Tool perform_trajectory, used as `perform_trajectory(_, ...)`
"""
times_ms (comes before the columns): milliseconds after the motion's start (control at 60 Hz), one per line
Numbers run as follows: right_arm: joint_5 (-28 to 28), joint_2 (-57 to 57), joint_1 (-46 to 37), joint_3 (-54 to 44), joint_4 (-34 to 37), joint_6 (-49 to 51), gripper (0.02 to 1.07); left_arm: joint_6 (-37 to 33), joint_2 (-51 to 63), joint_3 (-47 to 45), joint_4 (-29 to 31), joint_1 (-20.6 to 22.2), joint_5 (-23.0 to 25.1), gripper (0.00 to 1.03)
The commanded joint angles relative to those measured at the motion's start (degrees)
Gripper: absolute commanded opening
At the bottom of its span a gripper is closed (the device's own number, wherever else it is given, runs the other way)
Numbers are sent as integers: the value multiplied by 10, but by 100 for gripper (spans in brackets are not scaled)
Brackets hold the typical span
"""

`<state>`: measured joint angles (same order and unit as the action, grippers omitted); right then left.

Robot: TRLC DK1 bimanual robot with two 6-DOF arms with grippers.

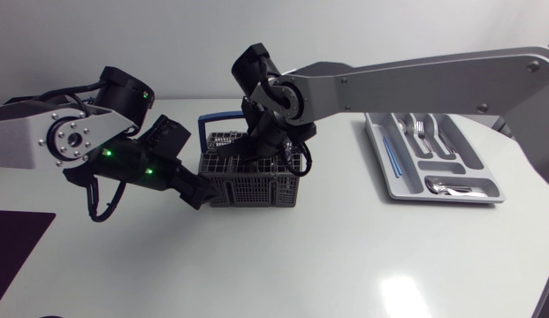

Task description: Unload the cutlery basket into the drawer organizer.

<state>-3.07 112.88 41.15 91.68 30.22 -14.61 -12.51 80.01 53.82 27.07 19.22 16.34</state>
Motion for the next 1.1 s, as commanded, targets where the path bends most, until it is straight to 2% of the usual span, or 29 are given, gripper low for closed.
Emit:
perform_trajectory(0,-4,11,-4,-18,-3,-15,26,-15,-9,-19,-3,-2,8,98)
perform_trajectory(150,-4,10,-5,-23,-3,-15,24,-15,-10,-20,-3,0,8,98)
perform_trajectory(333,-3,3,-11,-34,-10,-16,15,-14,-12,-23,-3,4,8,98)
perform_trajectory(483,0,-10,-12,-48,-21,-12,12,-14,-13,-28,-3,7,8,98)
perform_trajectory(1083,31,-74,-12,-74,-42,3,10,-8,-29,-42,-3,13,8,98)
